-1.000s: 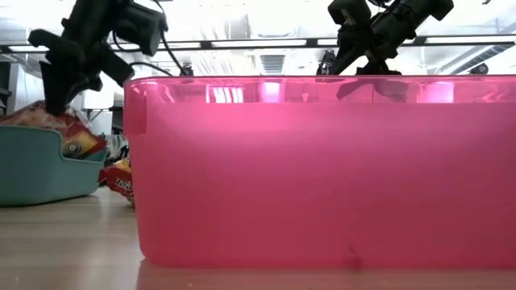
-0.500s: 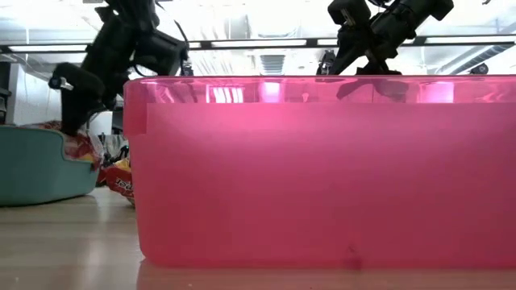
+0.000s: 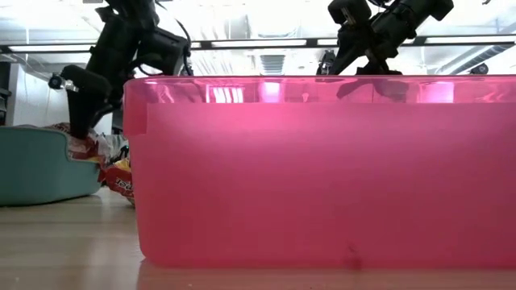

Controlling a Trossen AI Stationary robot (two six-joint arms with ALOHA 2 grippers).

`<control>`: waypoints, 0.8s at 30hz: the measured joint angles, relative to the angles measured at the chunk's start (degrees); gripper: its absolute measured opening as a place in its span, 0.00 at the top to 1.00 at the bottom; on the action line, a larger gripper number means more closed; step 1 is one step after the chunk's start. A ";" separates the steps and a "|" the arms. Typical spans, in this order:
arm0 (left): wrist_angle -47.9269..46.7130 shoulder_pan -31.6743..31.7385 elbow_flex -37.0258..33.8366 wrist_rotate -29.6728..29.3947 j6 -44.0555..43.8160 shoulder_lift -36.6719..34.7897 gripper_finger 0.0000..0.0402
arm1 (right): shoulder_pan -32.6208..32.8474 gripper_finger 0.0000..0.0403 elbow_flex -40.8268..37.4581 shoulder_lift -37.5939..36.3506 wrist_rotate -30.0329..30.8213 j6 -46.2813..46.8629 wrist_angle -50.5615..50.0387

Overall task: Sort Maruchan noodles
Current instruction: Put the middle left red noodle pack into the green bin, then put the center orange noodle pack into the transparent bin

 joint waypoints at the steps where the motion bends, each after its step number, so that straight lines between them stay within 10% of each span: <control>1: -0.49 0.00 0.00 -0.01 0.00 -0.72 0.75 | 0.00 0.63 0.00 0.00 -0.43 0.30 0.00; 16: -0.99 0.00 8.45 2.26 -0.53 -13.49 0.65 | -0.93 0.63 0.48 0.00 -6.58 19.30 -1.00; 24: 19.85 -0.36 20.85 1.28 5.82 -17.48 0.65 | -4.44 0.63 4.81 3.23 -4.49 16.67 -8.69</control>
